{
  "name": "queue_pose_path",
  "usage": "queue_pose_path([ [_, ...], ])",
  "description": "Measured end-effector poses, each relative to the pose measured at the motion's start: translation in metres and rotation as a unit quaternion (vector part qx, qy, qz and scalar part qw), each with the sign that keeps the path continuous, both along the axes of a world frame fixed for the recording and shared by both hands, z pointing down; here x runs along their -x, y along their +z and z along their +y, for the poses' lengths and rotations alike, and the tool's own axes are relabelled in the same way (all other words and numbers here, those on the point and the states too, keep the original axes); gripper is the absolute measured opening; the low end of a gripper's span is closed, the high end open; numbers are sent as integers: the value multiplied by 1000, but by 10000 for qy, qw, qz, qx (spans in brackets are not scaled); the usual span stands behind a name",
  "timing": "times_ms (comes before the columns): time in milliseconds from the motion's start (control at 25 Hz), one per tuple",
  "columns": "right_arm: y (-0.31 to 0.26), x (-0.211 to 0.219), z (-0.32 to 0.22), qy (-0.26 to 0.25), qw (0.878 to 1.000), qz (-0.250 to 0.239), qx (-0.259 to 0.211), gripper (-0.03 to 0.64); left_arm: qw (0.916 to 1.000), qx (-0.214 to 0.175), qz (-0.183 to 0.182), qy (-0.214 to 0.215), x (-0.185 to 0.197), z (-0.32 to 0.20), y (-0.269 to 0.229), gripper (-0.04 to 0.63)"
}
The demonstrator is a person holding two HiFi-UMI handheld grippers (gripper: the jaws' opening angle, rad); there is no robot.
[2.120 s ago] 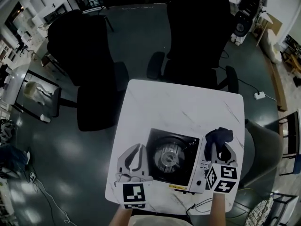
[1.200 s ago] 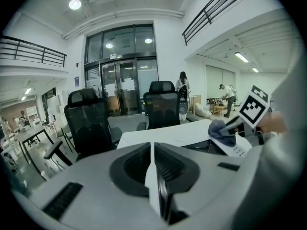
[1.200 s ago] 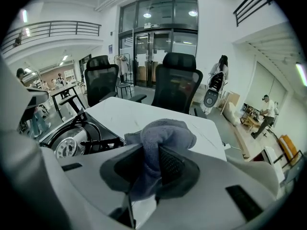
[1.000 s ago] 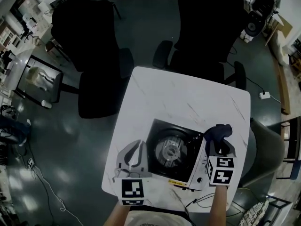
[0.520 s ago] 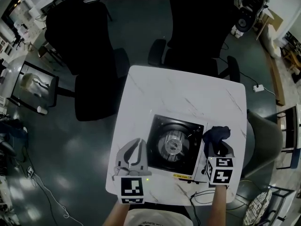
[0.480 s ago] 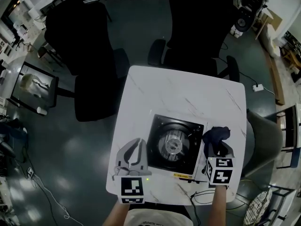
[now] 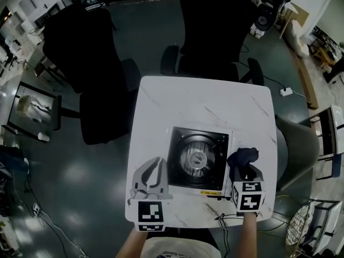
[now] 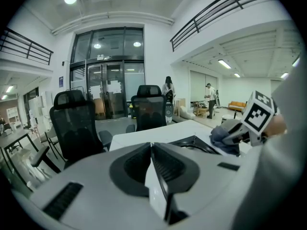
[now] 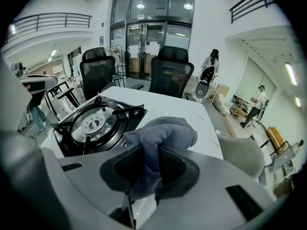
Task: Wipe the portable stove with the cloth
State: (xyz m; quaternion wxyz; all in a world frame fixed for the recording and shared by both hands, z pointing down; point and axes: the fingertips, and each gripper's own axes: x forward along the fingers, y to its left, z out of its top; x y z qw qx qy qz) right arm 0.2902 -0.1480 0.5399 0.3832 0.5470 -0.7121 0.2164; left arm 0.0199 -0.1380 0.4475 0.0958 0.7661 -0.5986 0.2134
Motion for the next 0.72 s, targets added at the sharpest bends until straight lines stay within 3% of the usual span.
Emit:
queue_pose_path([
  [720, 2, 6, 74, 522, 9983, 198, 176, 92, 9984, 15, 106, 547, 4, 27, -1, 31],
])
